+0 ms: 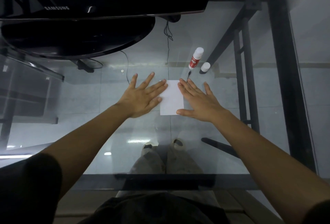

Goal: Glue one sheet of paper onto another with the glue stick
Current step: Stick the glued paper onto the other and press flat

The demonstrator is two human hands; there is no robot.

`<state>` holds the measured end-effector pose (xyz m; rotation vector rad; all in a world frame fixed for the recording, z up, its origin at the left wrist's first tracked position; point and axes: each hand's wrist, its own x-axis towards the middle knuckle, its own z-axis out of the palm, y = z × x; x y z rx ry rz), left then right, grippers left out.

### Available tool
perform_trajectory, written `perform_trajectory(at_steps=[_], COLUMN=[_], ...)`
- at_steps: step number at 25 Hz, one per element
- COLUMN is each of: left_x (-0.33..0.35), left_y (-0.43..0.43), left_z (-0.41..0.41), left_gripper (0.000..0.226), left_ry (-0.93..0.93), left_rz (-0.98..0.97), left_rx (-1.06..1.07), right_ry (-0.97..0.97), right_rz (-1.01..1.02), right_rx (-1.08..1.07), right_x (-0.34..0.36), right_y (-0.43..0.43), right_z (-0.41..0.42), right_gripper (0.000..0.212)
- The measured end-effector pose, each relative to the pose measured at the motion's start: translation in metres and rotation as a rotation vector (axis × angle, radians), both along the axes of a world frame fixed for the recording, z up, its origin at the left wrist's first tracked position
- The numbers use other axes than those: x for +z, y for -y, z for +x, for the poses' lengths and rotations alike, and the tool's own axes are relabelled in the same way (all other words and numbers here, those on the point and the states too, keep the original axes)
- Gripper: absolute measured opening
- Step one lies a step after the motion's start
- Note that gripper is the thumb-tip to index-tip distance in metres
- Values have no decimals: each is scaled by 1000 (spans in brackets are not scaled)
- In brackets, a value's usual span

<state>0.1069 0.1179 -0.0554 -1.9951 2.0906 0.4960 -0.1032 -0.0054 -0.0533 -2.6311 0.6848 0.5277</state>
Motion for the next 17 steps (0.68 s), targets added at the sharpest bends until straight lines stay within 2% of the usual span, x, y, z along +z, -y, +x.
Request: perform_trajectory(at_steps=[3, 7, 12, 17], left_x=[6, 1, -3, -5], left_y=[2, -18, 15, 4], left_z=[-7, -30, -25, -44], left_gripper=[58, 58, 57, 60], left_ry=[-23, -39, 5, 86], left_rz=[-10, -8, -37, -19], left_rx=[53, -69, 103, 278], right_ry=[-8, -6, -35, -76], right_rz=[13, 26, -1, -76], right_rx=[-4, -6, 7, 26], right_x=[1, 3, 6, 7], right_y=[0, -1, -2, -4], right_z=[0, 1, 2, 5], right_gripper=[91, 91, 92, 93])
